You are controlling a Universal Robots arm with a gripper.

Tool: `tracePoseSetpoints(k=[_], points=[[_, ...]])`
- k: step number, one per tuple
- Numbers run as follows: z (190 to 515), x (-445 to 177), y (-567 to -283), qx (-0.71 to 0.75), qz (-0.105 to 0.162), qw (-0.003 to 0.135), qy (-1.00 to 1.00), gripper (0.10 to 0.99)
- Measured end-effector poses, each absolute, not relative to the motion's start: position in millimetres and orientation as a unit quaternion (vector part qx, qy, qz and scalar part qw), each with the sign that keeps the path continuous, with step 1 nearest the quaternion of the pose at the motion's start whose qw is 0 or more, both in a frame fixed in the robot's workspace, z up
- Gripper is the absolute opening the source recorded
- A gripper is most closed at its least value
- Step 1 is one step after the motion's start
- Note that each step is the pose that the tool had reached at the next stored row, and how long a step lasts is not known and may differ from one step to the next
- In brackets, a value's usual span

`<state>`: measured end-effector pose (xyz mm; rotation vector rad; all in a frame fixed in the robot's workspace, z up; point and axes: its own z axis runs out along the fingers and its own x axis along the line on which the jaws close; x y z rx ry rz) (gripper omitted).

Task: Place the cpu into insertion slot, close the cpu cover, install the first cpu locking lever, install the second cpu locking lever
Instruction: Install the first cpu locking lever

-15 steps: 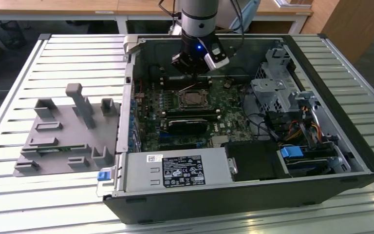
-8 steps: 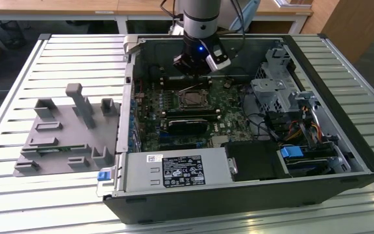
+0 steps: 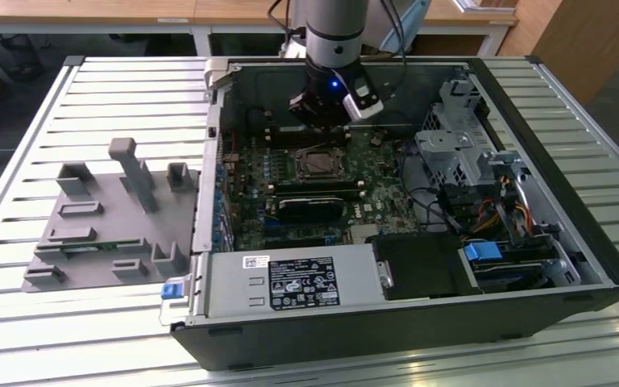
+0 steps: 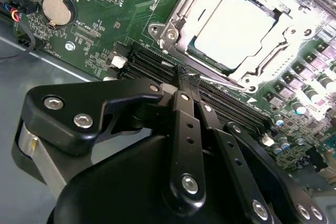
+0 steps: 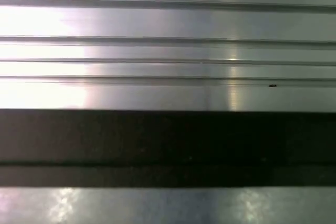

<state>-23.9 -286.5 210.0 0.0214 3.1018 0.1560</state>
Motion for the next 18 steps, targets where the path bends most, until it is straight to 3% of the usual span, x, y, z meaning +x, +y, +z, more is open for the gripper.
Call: tracePoseSetpoints(k=[18], points=[[200.8, -20.2, -286.3, 0.007, 0.046, 0.018, 0.999, 0.106]])
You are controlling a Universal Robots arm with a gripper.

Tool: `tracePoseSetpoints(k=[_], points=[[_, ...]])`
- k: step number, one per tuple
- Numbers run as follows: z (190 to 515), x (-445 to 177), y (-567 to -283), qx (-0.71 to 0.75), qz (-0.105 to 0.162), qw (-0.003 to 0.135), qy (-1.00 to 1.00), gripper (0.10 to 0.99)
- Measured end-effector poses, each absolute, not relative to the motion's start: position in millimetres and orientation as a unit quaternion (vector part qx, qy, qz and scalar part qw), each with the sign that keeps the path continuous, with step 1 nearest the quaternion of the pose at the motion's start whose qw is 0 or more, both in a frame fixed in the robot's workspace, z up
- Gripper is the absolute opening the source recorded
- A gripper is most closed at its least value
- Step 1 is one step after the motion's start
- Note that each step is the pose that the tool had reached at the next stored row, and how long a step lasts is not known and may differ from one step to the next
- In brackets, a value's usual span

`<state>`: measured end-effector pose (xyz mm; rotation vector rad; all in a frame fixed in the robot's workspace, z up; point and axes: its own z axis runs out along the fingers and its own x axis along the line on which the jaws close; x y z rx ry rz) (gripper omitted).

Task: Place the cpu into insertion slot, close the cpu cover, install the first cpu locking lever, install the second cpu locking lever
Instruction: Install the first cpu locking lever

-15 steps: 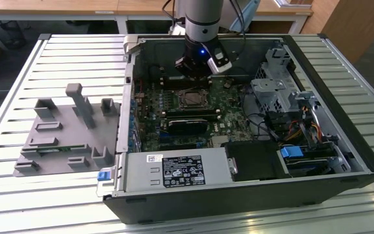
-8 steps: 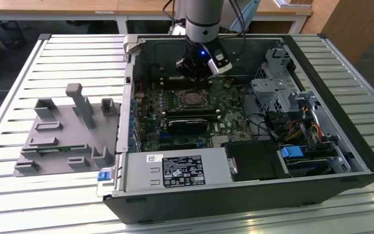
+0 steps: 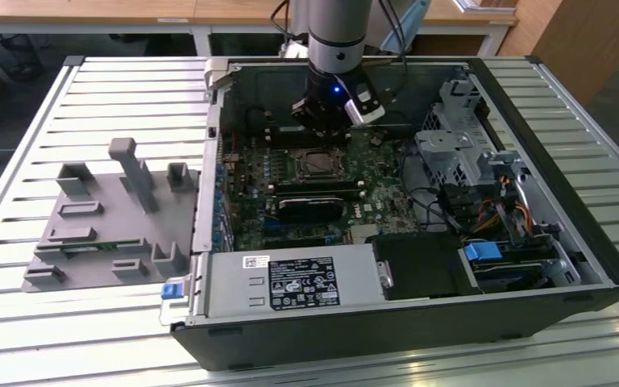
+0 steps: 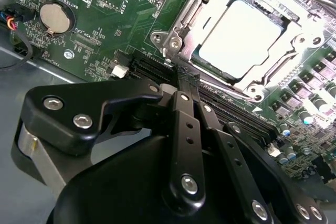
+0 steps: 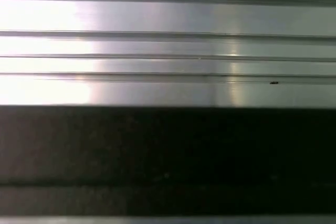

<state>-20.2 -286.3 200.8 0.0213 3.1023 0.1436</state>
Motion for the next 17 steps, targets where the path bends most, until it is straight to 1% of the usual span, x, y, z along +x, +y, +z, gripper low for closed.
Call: tracePoseSetpoints(k=[6, 17], points=[[198.2, -20.2, -286.4, 0.007, 0.042, 0.018, 0.999, 0.106], [201.0, -20.1, -286.2, 0.007, 0.042, 0.018, 0.999, 0.106]])
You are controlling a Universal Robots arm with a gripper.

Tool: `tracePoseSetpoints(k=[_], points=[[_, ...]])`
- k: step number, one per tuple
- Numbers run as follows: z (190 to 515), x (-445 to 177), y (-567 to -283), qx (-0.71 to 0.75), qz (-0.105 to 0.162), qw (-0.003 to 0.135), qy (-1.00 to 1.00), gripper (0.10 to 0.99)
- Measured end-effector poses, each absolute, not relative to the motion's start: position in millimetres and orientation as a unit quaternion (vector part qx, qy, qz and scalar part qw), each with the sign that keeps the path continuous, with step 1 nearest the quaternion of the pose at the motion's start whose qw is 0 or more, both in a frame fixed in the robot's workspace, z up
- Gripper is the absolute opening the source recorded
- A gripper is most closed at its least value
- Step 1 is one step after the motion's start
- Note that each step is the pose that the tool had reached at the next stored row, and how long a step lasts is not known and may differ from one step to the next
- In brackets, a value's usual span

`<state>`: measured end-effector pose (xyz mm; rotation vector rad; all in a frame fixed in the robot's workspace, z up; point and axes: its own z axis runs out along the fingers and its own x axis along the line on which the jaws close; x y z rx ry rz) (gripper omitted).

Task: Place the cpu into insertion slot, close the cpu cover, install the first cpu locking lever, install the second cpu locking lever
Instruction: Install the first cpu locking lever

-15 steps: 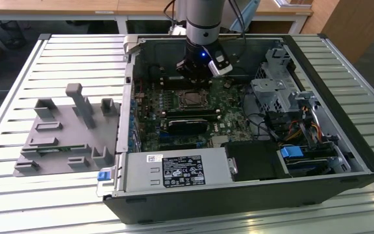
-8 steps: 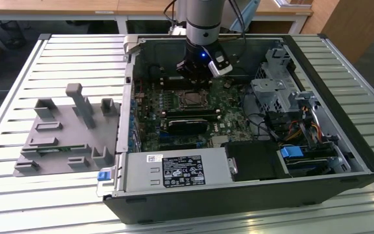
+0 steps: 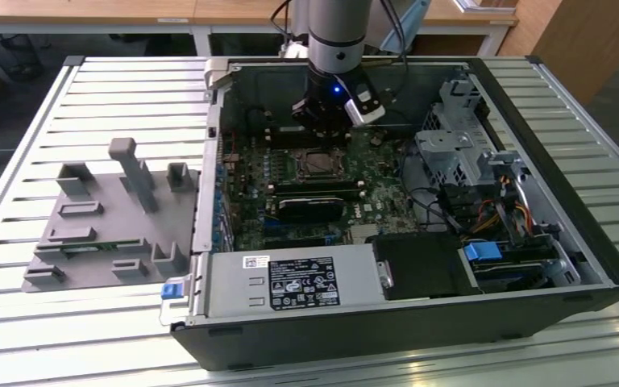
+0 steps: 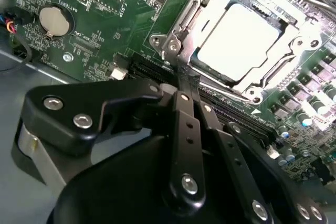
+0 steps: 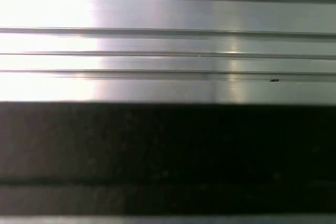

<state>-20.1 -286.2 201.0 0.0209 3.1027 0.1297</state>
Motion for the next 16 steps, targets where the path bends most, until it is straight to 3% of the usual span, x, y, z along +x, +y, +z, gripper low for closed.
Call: tracePoseSetpoints(k=[16], points=[[200.5, -20.0, -286.2, 0.007, 0.034, 0.018, 0.999, 0.106]])
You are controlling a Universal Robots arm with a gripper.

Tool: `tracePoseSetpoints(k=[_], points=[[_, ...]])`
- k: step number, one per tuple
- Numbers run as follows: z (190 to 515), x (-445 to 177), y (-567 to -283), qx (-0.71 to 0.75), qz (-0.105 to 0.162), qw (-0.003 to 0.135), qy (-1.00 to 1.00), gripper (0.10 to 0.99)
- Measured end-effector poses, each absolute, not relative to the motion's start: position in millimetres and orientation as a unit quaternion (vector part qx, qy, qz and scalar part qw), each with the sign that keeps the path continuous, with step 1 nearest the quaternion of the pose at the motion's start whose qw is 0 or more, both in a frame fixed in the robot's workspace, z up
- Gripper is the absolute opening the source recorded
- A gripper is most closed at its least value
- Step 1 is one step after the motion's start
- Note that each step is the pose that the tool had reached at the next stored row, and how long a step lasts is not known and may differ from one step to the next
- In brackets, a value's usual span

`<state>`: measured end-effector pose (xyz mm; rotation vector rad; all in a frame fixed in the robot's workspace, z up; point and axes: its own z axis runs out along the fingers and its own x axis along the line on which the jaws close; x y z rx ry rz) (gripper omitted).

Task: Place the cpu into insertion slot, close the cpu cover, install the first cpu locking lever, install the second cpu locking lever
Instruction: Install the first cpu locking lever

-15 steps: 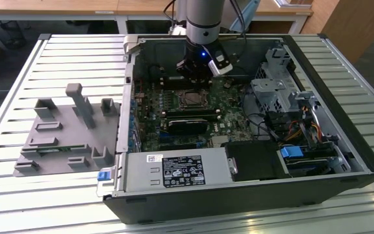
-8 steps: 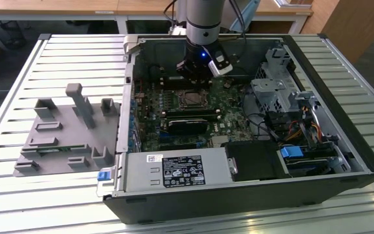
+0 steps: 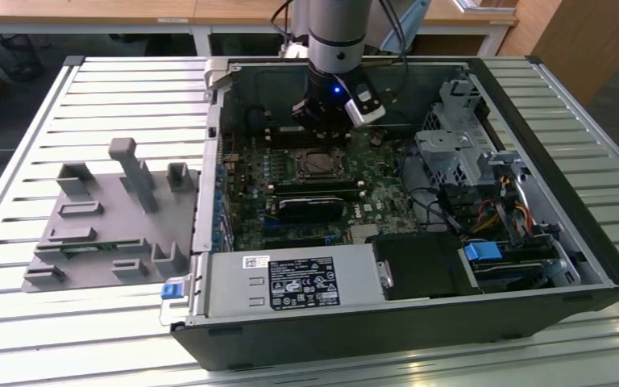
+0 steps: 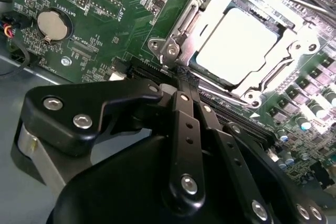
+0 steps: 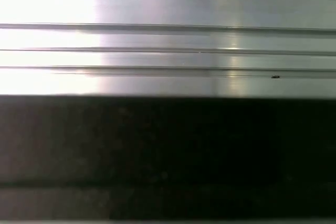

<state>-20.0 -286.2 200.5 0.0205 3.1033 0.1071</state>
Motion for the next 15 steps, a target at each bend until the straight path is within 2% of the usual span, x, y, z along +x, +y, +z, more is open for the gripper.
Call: tracePoseSetpoints(k=[15], points=[[196.8, -20.0, -286.1, 0.006, 0.024, 0.018, 1.000, 0.106]])
